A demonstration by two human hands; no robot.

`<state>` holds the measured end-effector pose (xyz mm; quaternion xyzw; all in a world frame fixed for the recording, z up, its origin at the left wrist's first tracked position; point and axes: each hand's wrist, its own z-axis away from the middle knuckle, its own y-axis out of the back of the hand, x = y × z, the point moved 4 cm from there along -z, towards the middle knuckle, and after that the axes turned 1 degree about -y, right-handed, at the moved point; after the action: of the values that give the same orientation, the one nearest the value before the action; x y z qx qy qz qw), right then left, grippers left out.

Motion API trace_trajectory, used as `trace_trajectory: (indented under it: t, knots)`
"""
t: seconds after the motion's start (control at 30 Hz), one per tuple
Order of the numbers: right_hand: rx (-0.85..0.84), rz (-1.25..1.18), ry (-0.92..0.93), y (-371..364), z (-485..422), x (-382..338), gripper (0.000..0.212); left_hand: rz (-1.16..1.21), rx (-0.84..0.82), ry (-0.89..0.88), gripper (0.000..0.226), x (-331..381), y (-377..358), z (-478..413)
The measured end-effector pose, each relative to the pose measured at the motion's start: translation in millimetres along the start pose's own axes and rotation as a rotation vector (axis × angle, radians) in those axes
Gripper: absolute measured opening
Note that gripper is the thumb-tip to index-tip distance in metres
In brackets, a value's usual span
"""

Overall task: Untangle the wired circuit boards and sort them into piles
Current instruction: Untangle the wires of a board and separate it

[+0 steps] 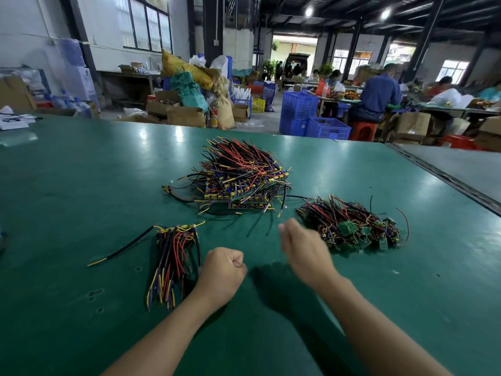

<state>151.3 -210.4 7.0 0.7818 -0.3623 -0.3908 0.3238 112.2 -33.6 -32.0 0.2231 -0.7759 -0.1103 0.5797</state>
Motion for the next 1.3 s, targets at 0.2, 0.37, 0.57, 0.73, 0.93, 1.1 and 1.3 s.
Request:
trace_trajectory:
  t: [0.2, 0.37, 0.57, 0.73, 0.93, 1.1, 1.3]
  knots:
    - [-0.183, -0.368, -0.092, -36.8, 21.7, -26.8, 0.056, -0.064, 0.229, -0.193, 0.061, 20.7, 28.0, 12.4]
    - [-0.209, -0.67, -0.22, -36.1, 28.2, -9.3, 0.049, -0.267, 0.574, -0.069, 0.039, 9.6, 86.7, 2.3]
    - [-0.264, -0.794, -0.222, -42.8, 25.0, -12.4, 0.026, -0.398, 0.433, 0.409, 0.031, -43.8, 108.6, -7.7]
    - [-0.225, -0.724, -0.211, -32.8, 27.1, -12.2, 0.035, -0.422, 0.396, 0.506, 0.05, -53.5, 107.4, -7.4]
    - [-0.245, -0.674, -0.162, -31.4, 28.0, -15.6, 0.037, -0.194, 0.366, 0.459, 0.05, -48.1, 100.8, -10.4]
    - [-0.213, -0.818, -0.268, -36.2, 26.8, -10.4, 0.022, 0.027, 0.246, 0.259, 0.03, -26.2, 82.3, -10.2]
    - [-0.28, -1.227, -0.527, -32.0, 26.5, -7.7, 0.036, 0.347, 0.164, 0.118, 0.034, 0.5, 64.6, -3.0]
